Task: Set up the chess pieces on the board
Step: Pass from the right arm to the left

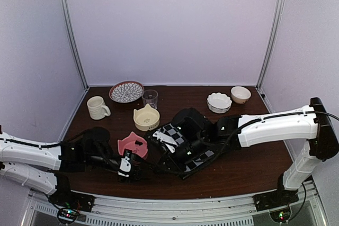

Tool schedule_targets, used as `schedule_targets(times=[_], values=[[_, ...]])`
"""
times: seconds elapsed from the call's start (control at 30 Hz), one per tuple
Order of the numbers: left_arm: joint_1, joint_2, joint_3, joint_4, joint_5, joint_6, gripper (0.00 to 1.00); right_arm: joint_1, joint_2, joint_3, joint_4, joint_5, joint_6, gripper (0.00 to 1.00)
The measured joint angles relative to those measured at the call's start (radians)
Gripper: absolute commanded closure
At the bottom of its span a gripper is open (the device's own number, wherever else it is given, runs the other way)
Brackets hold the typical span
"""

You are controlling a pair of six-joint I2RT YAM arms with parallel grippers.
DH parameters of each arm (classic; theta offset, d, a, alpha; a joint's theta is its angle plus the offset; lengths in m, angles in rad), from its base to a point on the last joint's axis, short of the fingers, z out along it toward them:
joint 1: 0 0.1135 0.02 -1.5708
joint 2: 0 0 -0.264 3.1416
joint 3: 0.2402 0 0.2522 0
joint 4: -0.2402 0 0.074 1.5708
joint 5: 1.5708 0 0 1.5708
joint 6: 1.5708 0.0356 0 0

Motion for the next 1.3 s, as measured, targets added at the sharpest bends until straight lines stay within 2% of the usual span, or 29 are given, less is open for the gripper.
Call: schedule_targets(times=[0.4,0.57,0.83,0.93,1.03,1.13,1.3], values=[[0.000,-0.018,0.000,-0.001,-0.001,0.002,0.60,0.000,0.002,0.000,0.008,-0.012,0.001,1.00],[0.000,-0.030,0.000,0.000,-0.005,0.002,0.79,-0.002,0.003,0.000,0.007,-0.017,0.000,1.00],[0.000,-0.031,0.008,-0.011,-0.009,0.005,0.86,-0.002,0.011,0.000,0.008,-0.031,0.000,1.00],[0.000,-0.031,0.015,-0.025,-0.010,0.005,0.90,-0.002,0.011,0.000,0.008,-0.031,0.001,0.91],[0.000,-0.031,0.016,-0.027,-0.015,0.004,0.99,-0.002,0.010,-0.004,0.016,-0.027,0.006,0.79],[0.000,-0.031,0.017,-0.028,-0.022,-0.005,1.00,-0.004,-0.006,-0.033,0.049,-0.002,0.014,0.65],[0.000,-0.027,0.017,-0.011,-0.028,-0.047,1.00,-0.005,-0.077,-0.113,0.114,0.061,0.042,0.58]])
